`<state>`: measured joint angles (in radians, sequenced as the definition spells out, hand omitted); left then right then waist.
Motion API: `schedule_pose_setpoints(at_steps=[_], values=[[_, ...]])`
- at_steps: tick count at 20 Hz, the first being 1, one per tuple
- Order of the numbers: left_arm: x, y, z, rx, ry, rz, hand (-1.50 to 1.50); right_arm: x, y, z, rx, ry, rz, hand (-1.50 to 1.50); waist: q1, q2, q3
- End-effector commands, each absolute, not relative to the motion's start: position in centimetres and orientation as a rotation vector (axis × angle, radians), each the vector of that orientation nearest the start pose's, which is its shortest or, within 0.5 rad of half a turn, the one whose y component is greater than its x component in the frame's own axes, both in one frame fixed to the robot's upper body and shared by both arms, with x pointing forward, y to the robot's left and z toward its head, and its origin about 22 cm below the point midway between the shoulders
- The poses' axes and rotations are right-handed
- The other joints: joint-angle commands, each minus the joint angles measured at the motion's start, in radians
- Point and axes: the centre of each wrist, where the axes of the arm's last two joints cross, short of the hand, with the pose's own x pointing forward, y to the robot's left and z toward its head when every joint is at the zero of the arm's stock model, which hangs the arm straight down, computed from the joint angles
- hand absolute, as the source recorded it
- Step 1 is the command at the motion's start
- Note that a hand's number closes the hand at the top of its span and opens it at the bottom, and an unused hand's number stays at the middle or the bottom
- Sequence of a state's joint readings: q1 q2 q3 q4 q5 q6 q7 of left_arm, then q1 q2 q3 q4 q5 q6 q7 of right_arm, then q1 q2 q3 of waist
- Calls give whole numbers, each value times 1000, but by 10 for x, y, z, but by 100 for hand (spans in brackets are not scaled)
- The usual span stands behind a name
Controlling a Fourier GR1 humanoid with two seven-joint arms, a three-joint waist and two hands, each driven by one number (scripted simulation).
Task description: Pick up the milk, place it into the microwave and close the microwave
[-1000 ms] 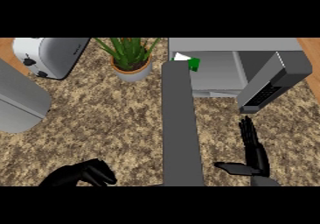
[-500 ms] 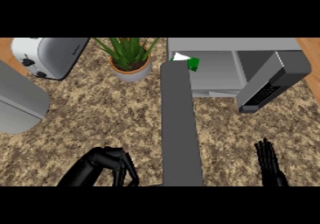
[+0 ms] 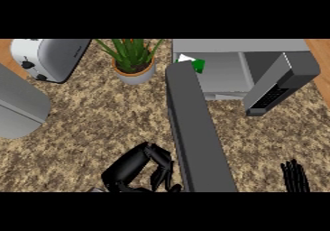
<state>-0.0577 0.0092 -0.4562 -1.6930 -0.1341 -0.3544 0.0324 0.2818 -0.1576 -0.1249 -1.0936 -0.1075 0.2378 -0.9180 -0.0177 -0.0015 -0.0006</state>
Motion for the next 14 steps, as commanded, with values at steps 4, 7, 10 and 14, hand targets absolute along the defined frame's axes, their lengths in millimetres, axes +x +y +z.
schedule_pose_setpoints(at_steps=[4,7,10,14], values=[[235,51,19,-446,-1629,-982,150,92,-338,-116,31,-1862,-84,-150,-19,3,-1],[222,33,5,-467,-1569,-992,150,86,-327,-114,92,-1897,-91,-150,-17,3,0],[223,19,-5,-476,-1517,-1010,150,94,-340,-97,163,-1917,-71,-150,-36,7,0],[219,4,-7,-434,-1467,-998,150,98,-331,-78,236,-1977,-50,-150,-72,8,-1]])
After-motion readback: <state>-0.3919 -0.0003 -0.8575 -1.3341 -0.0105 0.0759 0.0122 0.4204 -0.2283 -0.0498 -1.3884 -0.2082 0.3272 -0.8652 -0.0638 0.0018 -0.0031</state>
